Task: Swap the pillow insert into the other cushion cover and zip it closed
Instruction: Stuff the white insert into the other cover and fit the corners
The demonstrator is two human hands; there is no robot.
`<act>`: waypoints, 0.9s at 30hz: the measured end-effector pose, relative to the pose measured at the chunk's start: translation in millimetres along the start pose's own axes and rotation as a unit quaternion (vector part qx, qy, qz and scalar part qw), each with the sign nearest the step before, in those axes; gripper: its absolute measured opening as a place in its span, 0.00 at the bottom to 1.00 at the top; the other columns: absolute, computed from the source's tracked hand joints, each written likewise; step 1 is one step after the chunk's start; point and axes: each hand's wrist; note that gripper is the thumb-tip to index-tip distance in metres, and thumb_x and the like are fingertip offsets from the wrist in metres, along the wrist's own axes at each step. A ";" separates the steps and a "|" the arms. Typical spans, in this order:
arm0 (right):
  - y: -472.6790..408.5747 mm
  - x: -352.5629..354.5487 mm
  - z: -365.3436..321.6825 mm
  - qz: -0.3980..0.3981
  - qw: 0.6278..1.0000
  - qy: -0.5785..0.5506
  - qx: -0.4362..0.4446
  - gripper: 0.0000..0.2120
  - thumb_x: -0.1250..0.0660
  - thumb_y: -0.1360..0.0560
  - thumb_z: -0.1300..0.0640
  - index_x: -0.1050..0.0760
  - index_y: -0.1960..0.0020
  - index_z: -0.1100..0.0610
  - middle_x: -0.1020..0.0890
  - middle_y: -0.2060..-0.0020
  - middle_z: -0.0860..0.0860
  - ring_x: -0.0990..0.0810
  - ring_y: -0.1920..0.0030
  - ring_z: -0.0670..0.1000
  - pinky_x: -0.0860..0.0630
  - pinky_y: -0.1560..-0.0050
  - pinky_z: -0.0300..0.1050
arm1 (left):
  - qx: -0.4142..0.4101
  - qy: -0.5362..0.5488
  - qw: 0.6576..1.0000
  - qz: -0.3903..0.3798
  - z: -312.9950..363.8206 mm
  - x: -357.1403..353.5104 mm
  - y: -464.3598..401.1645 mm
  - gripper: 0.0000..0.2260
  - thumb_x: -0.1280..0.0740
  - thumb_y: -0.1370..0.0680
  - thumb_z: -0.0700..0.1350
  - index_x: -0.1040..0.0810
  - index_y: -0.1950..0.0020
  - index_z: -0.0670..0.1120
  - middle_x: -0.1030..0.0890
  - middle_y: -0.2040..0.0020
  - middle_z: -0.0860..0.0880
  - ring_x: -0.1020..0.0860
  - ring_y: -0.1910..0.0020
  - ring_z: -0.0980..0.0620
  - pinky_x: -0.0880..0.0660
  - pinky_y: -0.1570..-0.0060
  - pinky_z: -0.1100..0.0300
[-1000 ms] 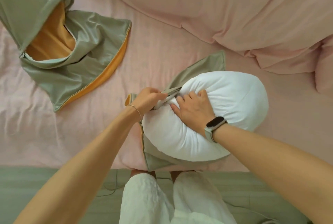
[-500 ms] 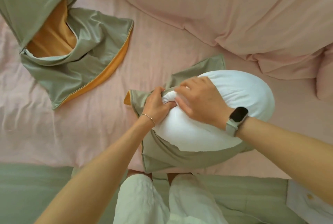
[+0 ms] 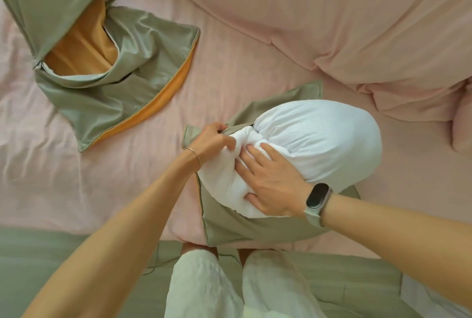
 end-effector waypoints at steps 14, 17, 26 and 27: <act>-72.5 -32.8 25.3 0.033 0.998 0.047 0.000 0.18 0.44 0.34 0.56 0.18 0.56 0.60 0.18 0.62 0.53 0.20 0.54 0.57 0.24 0.45 0.54 | -0.122 -0.197 0.971 0.058 -5.5 0.3 -25.5 0.09 0.35 0.25 0.39 0.25 0.46 0.39 0.25 0.56 0.48 0.28 0.56 0.50 0.37 0.61 0.64; -69.4 -39.1 33.4 0.101 0.995 0.017 0.002 0.20 0.50 0.29 0.61 0.19 0.54 0.61 0.19 0.62 0.54 0.21 0.56 0.58 0.25 0.47 0.54 | -0.126 -0.204 0.970 0.026 -2.8 4.5 -22.8 0.10 0.34 0.27 0.41 0.24 0.46 0.40 0.24 0.58 0.47 0.28 0.57 0.50 0.34 0.61 0.60; -47.6 -2.1 58.0 0.312 0.948 -0.058 0.010 0.09 0.33 0.31 0.61 0.21 0.51 0.57 0.18 0.52 0.53 0.20 0.53 0.55 0.27 0.49 0.51 | -0.113 -0.231 0.959 0.123 -8.5 -1.1 -26.4 0.15 0.36 0.24 0.42 0.28 0.38 0.40 0.22 0.43 0.42 0.26 0.43 0.43 0.40 0.60 0.64; -36.8 2.4 56.6 0.341 0.938 -0.052 0.021 0.12 0.34 0.29 0.61 0.22 0.47 0.56 0.19 0.49 0.53 0.21 0.50 0.55 0.28 0.47 0.52 | -0.108 -0.211 0.961 0.142 -7.8 -3.7 -25.9 0.14 0.36 0.23 0.42 0.28 0.40 0.40 0.22 0.45 0.43 0.26 0.44 0.43 0.41 0.61 0.65</act>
Point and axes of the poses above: each hand's wrist, its own y-axis away from the middle knuckle, its own x-axis out of the back of the hand, z = x × y
